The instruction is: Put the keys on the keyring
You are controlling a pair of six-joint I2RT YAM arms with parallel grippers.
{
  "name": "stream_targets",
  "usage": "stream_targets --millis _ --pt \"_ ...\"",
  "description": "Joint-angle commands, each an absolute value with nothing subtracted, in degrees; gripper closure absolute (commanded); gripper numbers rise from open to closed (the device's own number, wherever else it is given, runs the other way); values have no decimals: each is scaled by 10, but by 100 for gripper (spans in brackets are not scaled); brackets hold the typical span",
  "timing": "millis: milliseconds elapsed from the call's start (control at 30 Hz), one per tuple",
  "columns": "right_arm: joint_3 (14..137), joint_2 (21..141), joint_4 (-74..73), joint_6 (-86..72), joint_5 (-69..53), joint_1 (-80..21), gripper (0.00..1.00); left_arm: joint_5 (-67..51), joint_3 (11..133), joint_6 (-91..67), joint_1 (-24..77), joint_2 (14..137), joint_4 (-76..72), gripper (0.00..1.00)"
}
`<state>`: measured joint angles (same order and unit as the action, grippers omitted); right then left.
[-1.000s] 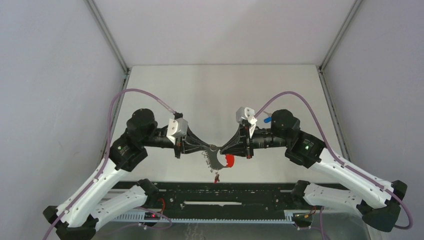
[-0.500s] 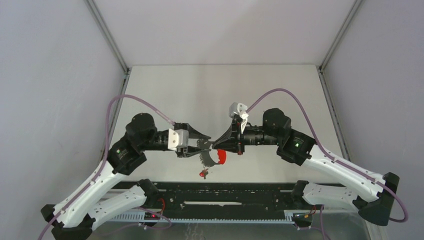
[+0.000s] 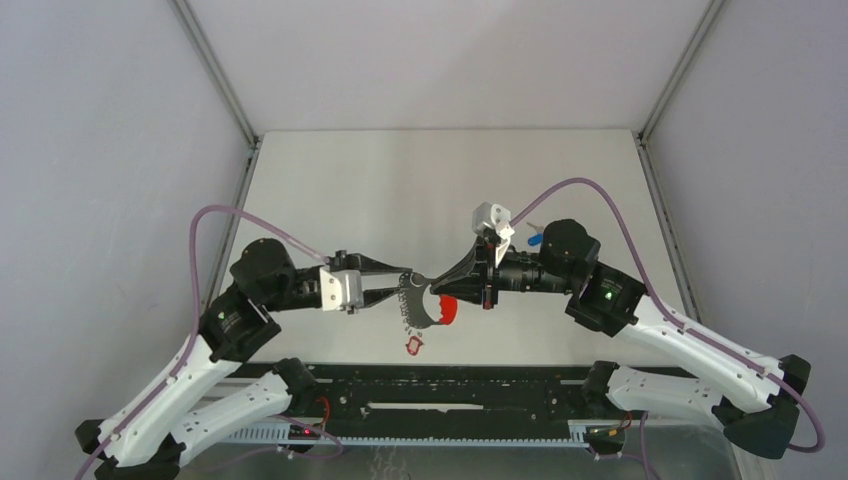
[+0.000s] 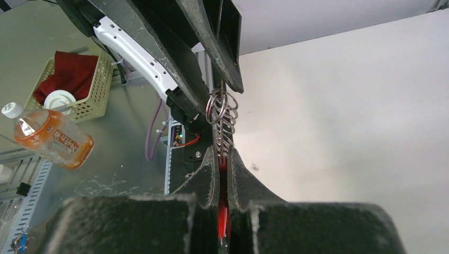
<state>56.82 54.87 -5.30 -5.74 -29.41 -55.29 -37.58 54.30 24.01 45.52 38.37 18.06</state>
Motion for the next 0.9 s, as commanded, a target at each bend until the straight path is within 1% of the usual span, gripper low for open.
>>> stream_targets --millis 0,133,233,300,367,433,500,733,867 --pt "588 540 -21 -59 -288 -555 100 -377 528 222 459 390 154 66" --pt "588 540 -18 -61 -292 -555 100 -399 525 247 462 389 166 63" --pt "589 541 -15 -61 -293 -555 100 -408 527 339 478 382 214 59" --pt "588 543 -14 -62 -297 -555 100 -394 522 404 490 376 250 57" --pt "588 545 -13 -63 -298 -555 100 -355 513 428 503 368 237 57" --pt "588 548 -11 -66 -301 -555 100 -297 502 418 514 361 187 57" --pt "588 550 -10 -68 -304 -555 100 -265 494 411 517 356 152 57" --pt "588 554 -8 -70 -311 -557 100 -251 493 399 527 359 134 60" --pt "588 553 -18 -65 -311 -562 100 -211 504 362 528 371 119 65"
